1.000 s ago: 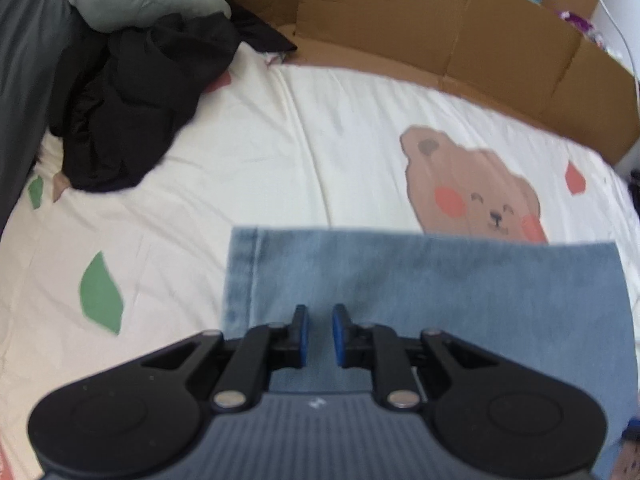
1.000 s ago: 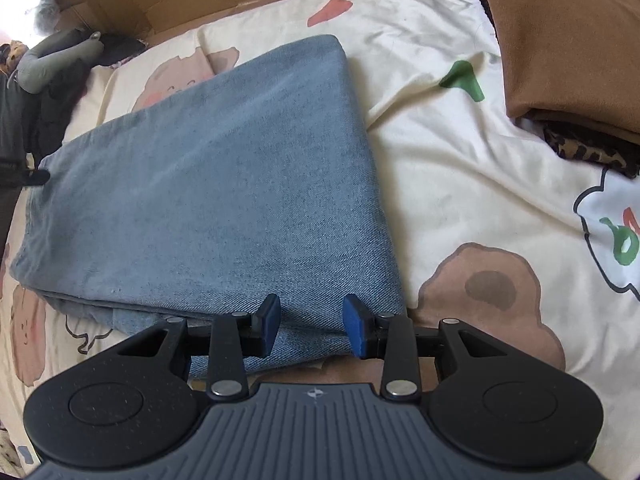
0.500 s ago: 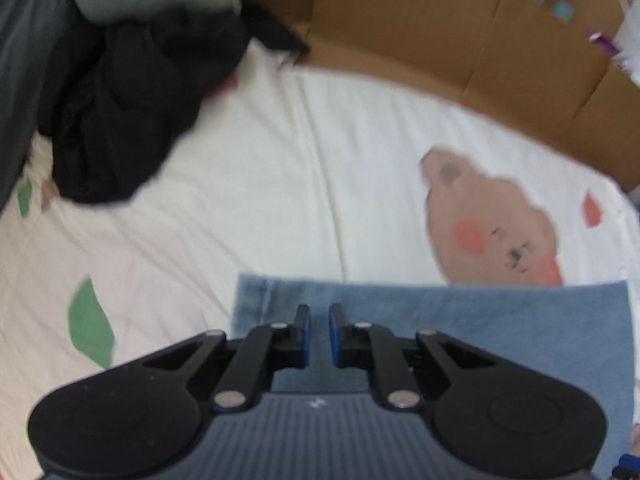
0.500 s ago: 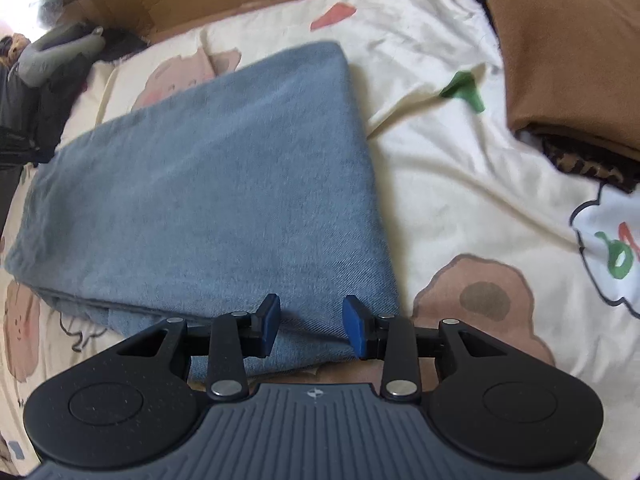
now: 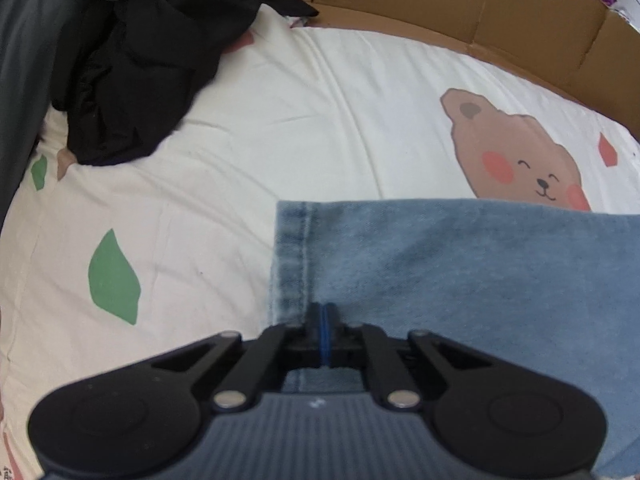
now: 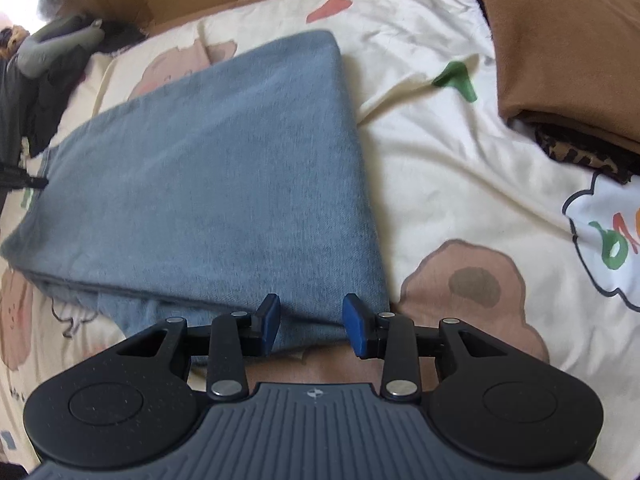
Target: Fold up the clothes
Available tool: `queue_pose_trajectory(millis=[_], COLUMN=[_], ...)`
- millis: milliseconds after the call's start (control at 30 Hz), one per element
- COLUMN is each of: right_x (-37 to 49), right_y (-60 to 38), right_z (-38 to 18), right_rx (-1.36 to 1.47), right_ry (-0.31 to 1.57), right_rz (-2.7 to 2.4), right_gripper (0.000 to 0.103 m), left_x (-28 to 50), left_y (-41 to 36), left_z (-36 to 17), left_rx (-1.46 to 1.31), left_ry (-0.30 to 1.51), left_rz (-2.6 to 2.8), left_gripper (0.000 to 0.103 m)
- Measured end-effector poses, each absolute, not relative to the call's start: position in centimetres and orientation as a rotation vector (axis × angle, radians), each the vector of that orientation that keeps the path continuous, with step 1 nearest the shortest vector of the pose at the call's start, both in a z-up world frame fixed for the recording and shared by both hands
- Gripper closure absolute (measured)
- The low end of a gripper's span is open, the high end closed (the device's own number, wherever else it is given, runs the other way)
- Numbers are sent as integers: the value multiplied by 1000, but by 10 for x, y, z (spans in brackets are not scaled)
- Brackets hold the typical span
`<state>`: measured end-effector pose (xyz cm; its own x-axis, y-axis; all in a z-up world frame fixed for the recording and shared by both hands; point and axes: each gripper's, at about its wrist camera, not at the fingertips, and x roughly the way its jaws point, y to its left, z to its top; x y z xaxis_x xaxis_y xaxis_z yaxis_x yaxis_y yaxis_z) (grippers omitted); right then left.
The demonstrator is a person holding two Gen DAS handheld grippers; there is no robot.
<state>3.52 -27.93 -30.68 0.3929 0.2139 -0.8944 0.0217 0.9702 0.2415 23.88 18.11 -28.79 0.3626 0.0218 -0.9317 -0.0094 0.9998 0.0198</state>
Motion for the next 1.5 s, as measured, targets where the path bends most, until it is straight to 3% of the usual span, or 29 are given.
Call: queue_pose_trajectory(millis=[300, 667, 1000, 1200, 1267, 1433, 1500], right_x=[30, 26, 21, 24, 25, 25, 26], right_y=[-283, -302, -321, -328, -332, -342, -341], right_z=[-302, -316, -292, -271, -267, -288, -299], right_rx=[230, 237, 383, 503, 560, 754, 765], right_ry=[1133, 1200, 1131, 1085, 1067, 1040, 1049], right_rz=[111, 54, 43, 59, 62, 45, 37], right_gripper=[61, 62, 61, 61, 60, 60, 60], left_x=[249, 254, 242, 245, 248, 248, 242], left_y=[186, 183, 180, 193, 196, 197, 194], left_z=[-258, -294, -242, -174, -152, -129, -135], left_rx=[47, -12, 51, 65, 75, 71, 72], left_ry=[1159, 1177, 1146, 1114, 1097, 1058, 1058], left_rz=[-6, 48, 27, 23, 36, 81, 88], left_gripper=[99, 101, 94, 75, 60, 45, 44])
